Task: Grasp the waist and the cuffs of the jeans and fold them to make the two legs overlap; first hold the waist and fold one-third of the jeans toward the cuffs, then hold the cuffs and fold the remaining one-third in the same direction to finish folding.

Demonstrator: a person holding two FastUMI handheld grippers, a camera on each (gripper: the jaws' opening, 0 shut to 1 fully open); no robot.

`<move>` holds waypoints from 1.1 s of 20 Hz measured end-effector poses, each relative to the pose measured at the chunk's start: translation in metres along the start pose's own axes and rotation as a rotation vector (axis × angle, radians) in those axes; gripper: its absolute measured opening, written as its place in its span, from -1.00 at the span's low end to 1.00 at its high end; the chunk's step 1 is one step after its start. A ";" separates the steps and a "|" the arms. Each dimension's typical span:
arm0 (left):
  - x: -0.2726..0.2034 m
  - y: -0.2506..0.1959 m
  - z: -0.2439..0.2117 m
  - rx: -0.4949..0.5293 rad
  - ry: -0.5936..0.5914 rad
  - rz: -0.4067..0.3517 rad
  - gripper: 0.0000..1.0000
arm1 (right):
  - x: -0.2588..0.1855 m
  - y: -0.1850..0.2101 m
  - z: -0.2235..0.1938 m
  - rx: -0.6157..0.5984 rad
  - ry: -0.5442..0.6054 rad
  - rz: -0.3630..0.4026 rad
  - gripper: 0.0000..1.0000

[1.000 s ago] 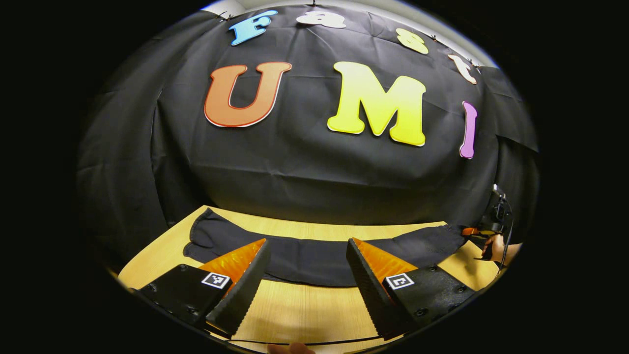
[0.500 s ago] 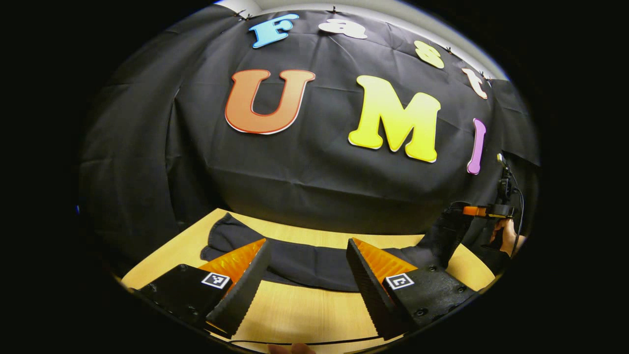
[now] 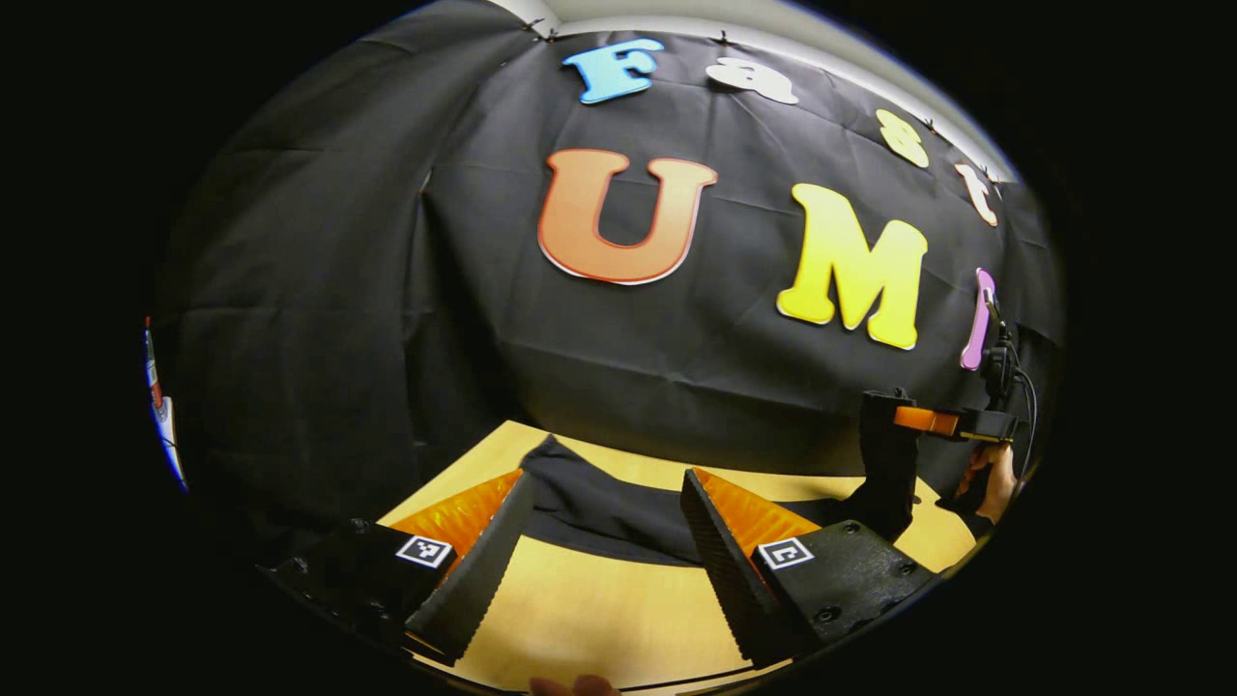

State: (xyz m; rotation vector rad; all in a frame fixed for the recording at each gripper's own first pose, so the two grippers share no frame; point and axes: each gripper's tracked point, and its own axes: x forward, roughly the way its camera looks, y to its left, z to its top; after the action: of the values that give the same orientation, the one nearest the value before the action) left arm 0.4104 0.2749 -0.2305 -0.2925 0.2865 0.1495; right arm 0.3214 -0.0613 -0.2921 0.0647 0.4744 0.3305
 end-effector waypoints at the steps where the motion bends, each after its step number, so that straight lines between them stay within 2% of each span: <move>1: 0.000 0.011 0.000 -0.005 0.001 0.014 0.98 | 0.008 0.029 -0.015 -0.009 0.020 0.028 -1.00; 4: -0.003 0.045 -0.002 -0.012 0.002 0.051 0.97 | 0.038 0.088 -0.083 -0.023 0.115 0.067 -0.96; 7: -0.002 0.071 -0.005 -0.010 0.001 0.079 0.97 | 0.066 0.102 -0.149 -0.028 0.230 0.071 -0.96; 11: -0.002 0.083 -0.004 -0.022 -0.005 0.091 0.98 | 0.074 0.107 -0.145 -0.094 0.257 0.046 -0.96; 15: 0.006 0.081 -0.015 -0.040 0.003 0.073 0.98 | 0.069 0.117 -0.148 -0.035 0.262 0.102 -0.62; 17: 0.015 0.076 -0.021 -0.045 0.018 0.057 0.98 | 0.062 0.139 -0.148 -0.040 0.259 0.168 0.02; 20: 0.034 0.068 -0.031 -0.029 0.049 0.039 0.98 | 0.048 0.149 -0.131 -0.101 0.200 0.193 0.97; 22: 0.043 0.067 -0.040 -0.025 0.072 0.032 0.98 | 0.030 0.145 -0.106 -0.079 0.140 0.200 0.97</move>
State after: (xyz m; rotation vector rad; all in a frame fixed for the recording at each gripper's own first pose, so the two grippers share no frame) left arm 0.4281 0.3309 -0.2975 -0.3188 0.3612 0.1743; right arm 0.2548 0.0844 -0.3798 0.0116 0.5948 0.5526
